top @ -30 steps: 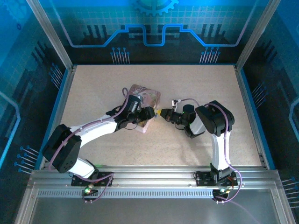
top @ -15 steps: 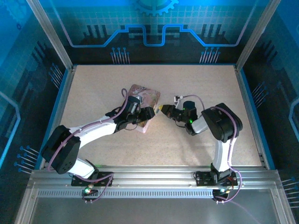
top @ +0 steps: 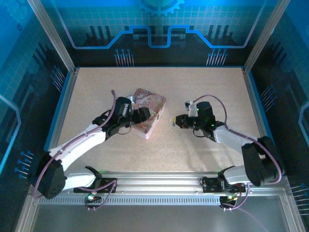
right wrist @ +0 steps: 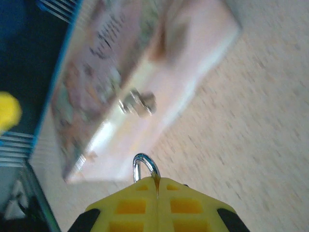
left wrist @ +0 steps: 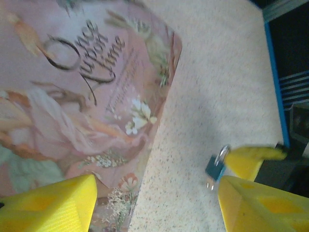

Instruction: Unlock the padlock with the key

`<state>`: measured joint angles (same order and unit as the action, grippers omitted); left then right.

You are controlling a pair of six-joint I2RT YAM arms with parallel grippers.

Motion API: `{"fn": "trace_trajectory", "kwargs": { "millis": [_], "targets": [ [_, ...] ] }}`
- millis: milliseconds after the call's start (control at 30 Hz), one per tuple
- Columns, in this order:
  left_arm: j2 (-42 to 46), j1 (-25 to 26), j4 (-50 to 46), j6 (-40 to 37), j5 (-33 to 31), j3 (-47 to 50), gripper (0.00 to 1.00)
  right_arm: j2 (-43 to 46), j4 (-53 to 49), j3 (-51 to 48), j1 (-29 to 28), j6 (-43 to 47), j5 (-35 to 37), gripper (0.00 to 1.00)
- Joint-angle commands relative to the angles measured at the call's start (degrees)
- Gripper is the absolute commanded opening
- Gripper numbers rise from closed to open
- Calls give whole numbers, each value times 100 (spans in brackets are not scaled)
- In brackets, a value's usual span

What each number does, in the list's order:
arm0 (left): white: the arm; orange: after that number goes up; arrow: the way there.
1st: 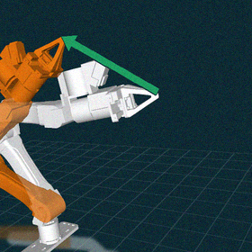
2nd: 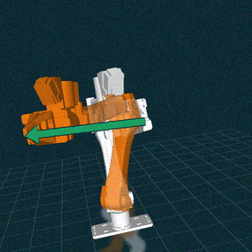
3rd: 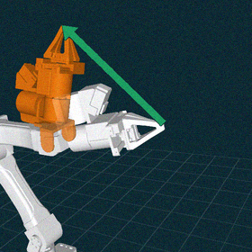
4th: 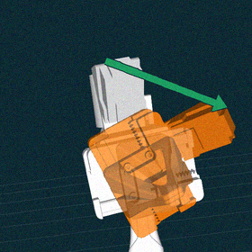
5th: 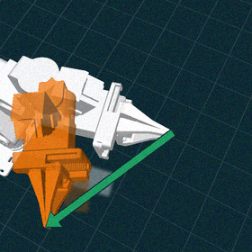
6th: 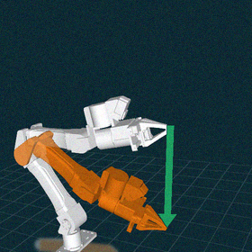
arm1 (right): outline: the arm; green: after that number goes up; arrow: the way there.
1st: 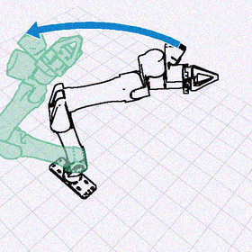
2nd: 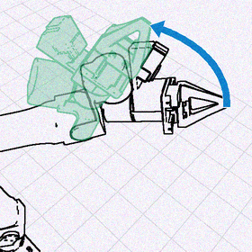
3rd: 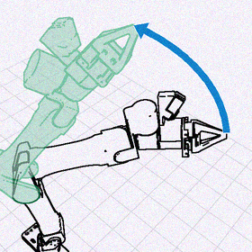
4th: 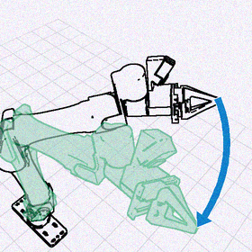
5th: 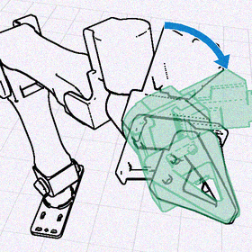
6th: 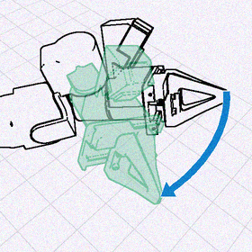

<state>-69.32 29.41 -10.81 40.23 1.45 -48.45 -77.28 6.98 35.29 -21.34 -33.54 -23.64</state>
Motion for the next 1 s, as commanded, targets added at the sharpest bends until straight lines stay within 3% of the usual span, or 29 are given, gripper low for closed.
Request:
{"fn": "trace_trajectory", "kwargs": {
  "millis": [0,133,333,533,800,900,967],
  "targets": [
    [417,-194,-313,-278,-187,121,71,281,-2066,42,-41,809,433,0],
    [724,-404,-505,-374,-180,218,73,222,-2282,-22,-73,794,517,0],
    [1037,-600,-617,-386,-137,386,75,-550,-2001,219,-307,759,481,0],
    [1286,-886,-799,-528,-111,379,83,-389,-1807,346,-309,742,644,35],
    [1445,-1845,-1000,-1108,-140,223,99,741,-2693,723,410,1601,1052,55],
    [1440,-2258,-808,-1455,-542,378,99,1227,-2839,745,835,2000,1465,65],
    [1439,-2510,-439,-1702,-898,669,99,1531,-2718,636,1099,2231,1872,77]
  ]
}}
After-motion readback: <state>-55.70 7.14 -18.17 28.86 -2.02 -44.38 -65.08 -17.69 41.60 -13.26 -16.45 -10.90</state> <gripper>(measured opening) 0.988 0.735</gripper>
